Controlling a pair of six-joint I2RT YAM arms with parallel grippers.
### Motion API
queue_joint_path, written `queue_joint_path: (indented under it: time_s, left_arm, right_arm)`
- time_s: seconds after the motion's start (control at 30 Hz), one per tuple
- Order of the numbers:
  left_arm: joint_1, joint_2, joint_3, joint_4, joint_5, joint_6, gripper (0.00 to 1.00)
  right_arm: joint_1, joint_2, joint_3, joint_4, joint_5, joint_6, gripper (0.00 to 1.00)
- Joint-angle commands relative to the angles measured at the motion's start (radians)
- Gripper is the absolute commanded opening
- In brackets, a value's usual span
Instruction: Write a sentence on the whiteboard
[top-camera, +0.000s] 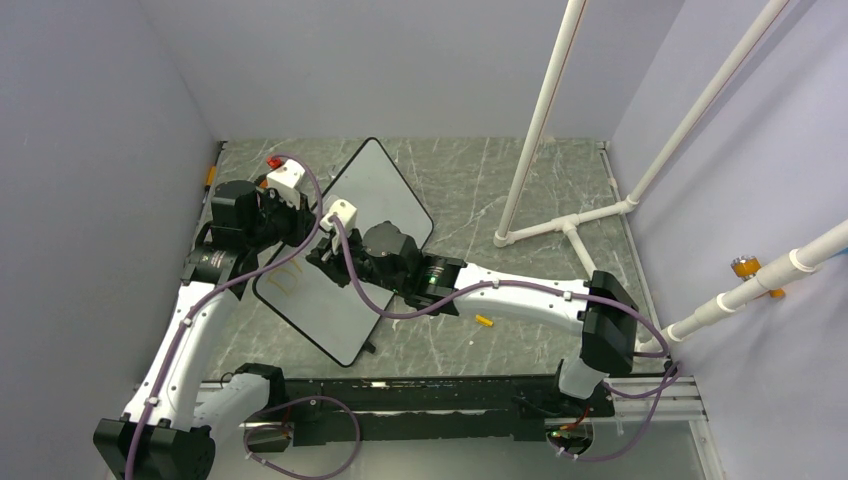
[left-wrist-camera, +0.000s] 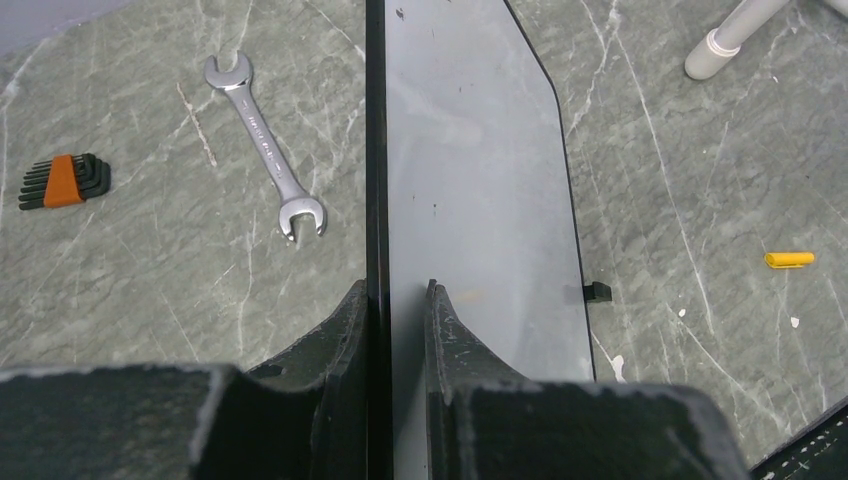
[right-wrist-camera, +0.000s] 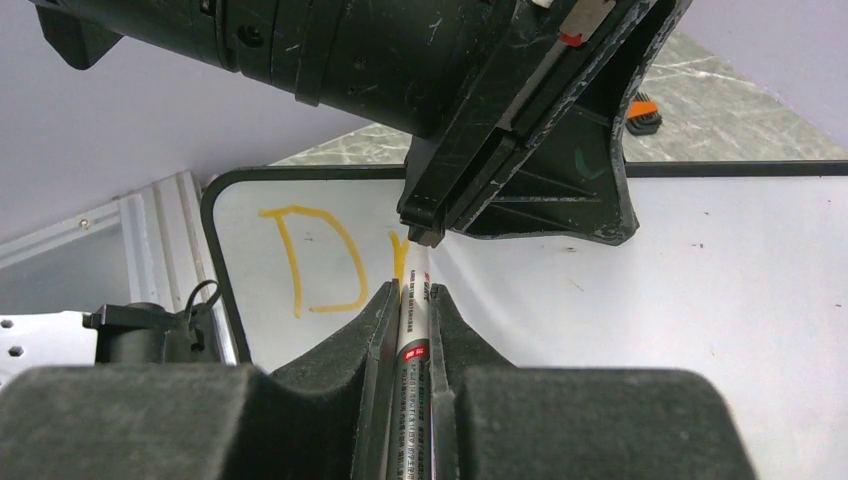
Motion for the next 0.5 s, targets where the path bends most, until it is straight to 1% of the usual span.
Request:
queue_joint_path:
  time_s: [0.0, 0.27, 0.47]
  left_arm:
    - [-0.024, 0.004, -0.044, -0.170, 0.032, 0.078, 0.00]
    - [-0.023, 0.008, -0.045, -0.171, 0.030, 0.078, 0.00]
    - [-0.024, 0.004, -0.045, -0.172, 0.021, 0.078, 0.00]
  right_arm:
    - [-0.002, -0.052, 0.006, -0.002, 0.025, -0.006, 0.00]
    - [-0.001, -0.136, -0.069, 0.006, 0.027, 0.017, 0.00]
    - [-0.003, -0.134, -0.104, 0.003, 0.047, 0.023, 0.00]
